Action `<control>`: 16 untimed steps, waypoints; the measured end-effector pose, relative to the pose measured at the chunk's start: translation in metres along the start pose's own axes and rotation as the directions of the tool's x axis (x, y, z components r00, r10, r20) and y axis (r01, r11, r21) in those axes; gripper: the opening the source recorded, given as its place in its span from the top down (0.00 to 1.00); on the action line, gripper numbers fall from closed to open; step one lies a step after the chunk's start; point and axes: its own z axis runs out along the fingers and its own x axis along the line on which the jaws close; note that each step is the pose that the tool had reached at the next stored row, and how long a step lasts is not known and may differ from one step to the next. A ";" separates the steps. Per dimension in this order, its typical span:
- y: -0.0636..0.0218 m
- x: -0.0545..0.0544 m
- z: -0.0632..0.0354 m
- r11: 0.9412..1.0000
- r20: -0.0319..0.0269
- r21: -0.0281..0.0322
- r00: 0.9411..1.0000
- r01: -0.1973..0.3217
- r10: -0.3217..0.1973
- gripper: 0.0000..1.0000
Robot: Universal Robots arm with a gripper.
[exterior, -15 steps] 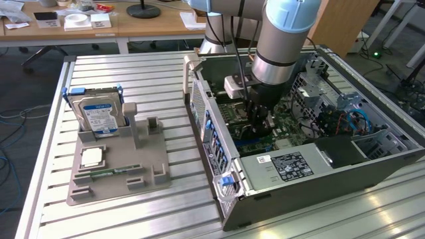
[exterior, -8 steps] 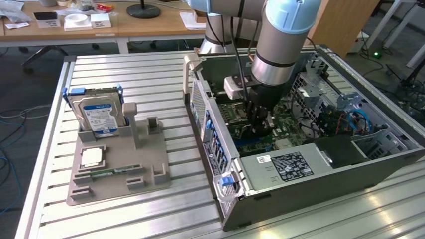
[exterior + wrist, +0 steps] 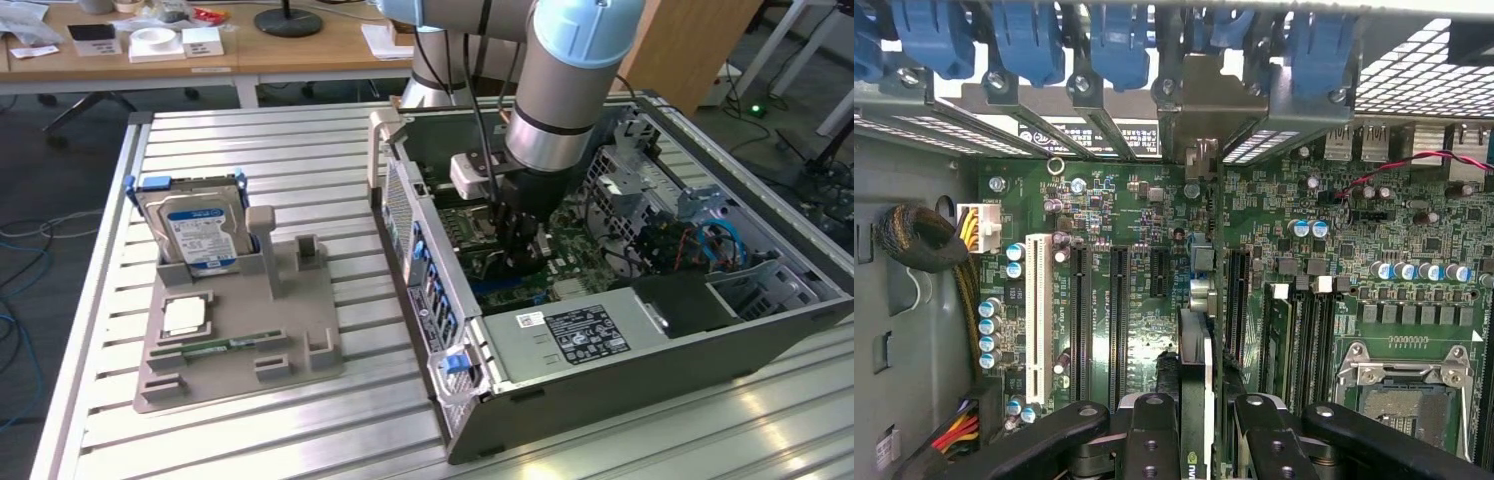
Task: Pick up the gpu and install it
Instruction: 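Insert the gpu into the slot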
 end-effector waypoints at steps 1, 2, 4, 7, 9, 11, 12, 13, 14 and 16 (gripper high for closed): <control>0.0000 0.000 0.0000 1.000 0.000 0.000 1.000 0.000 0.000 0.74; 0.0000 0.000 0.0000 1.000 0.000 0.000 1.000 0.000 0.000 0.74; 0.0000 0.000 -0.0005 1.000 0.000 0.000 1.000 0.000 0.000 0.74; -0.0001 0.000 -0.0036 1.000 0.000 0.000 1.000 0.000 0.000 0.74; -0.0001 0.000 -0.0041 1.000 0.000 0.000 1.000 0.000 0.000 0.74; -0.0001 0.000 -0.0041 1.000 0.000 0.000 1.000 0.000 0.000 0.74; -0.0001 0.000 -0.0042 1.000 0.000 0.000 1.000 0.000 0.000 0.74; -0.0001 0.000 -0.0042 1.000 0.000 0.000 1.000 0.000 0.000 0.74; -0.0001 0.000 -0.0042 1.000 0.000 0.000 1.000 0.000 0.000 0.74; -0.0001 0.000 -0.0043 1.000 0.000 0.000 1.000 0.000 0.000 0.74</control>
